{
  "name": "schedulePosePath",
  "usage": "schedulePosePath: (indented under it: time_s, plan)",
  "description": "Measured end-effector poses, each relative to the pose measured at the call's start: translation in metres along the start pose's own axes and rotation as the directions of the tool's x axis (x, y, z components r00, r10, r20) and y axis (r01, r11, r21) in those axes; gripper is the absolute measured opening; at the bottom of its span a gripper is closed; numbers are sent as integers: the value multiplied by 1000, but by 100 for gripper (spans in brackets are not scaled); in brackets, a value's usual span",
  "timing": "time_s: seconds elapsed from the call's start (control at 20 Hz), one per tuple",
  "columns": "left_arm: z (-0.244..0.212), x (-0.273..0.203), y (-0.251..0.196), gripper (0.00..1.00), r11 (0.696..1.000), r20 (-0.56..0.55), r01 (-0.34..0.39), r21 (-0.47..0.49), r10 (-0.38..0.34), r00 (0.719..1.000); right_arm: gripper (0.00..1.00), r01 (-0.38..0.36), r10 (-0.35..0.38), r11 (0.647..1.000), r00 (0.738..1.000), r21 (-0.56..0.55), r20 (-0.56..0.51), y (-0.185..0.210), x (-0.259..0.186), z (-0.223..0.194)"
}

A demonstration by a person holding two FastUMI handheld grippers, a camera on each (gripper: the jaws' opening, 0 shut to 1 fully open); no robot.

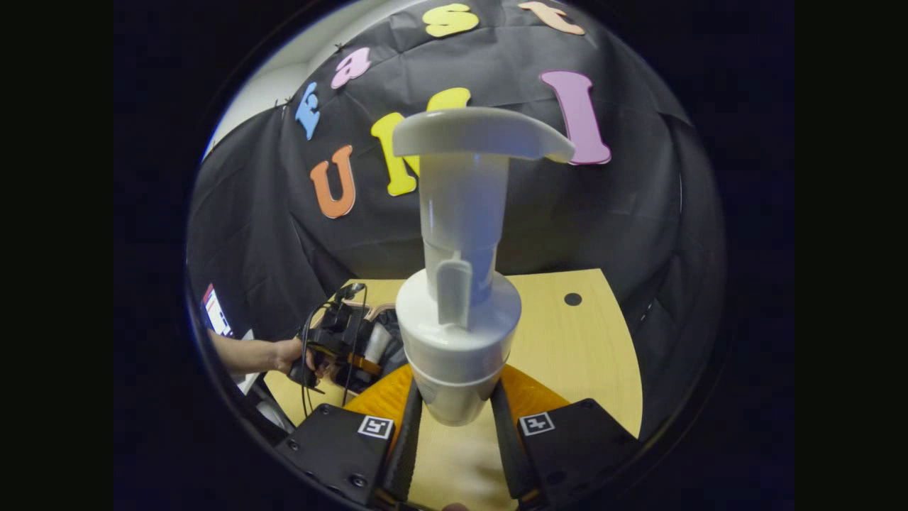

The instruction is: First open the suitcase, pack the skin care products into it, and then close the suitcase.

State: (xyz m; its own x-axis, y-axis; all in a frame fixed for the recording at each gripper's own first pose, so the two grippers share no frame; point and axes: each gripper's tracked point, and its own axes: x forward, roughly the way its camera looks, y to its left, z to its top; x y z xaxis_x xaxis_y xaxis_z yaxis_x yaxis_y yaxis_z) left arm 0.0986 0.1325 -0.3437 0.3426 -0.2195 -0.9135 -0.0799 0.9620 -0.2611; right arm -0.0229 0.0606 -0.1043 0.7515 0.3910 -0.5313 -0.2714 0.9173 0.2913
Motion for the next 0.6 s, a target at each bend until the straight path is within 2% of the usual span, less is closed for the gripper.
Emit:
schedulePosePath:
  time_s: [0.15, 0.2, 0.25, 0.3, 0.35, 0.5, 0.55, 0.6]
  plan:
    - [-2, 1, 1, 47, 1000, -3, 4, -9, -4, 1000, 47, -22, 21, 999, 999, -39, -33, 21, 10, -5]
    - [-3, -2, -1, 56, 1000, -2, 11, -20, -11, 1000, 47, -34, 31, 998, 998, -52, -52, 29, 15, -7]
    - [-4, -4, -2, 50, 999, 6, 21, -30, -21, 1000, 47, -53, 50, 997, 997, -62, -63, 39, 21, -9]
    - [-3, -10, -7, 59, 999, 21, 38, -36, -37, 999, 46, -72, 67, 995, 995, -73, -74, 49, 26, -9]
    - [-2, -17, -5, 50, 999, 37, 28, -24, -28, 999, 46, -90, 83, 992, 993, -85, -83, 58, 31, -10]
    - [7, -53, -8, 92, 1000, 153, 12, 17, -14, 988, 47, -126, 107, 984, 983, -128, -146, 82, 55, -18]
    - [12, -65, -2, 94, 999, 210, -3, 38, -5, 978, 47, -140, 116, 981, 979, -134, -169, 91, 65, -21]
    - [16, -79, 3, 88, 998, 269, -28, 62, 10, 963, 47, -153, 125, 980, 973, -131, -196, 100, 78, -23]
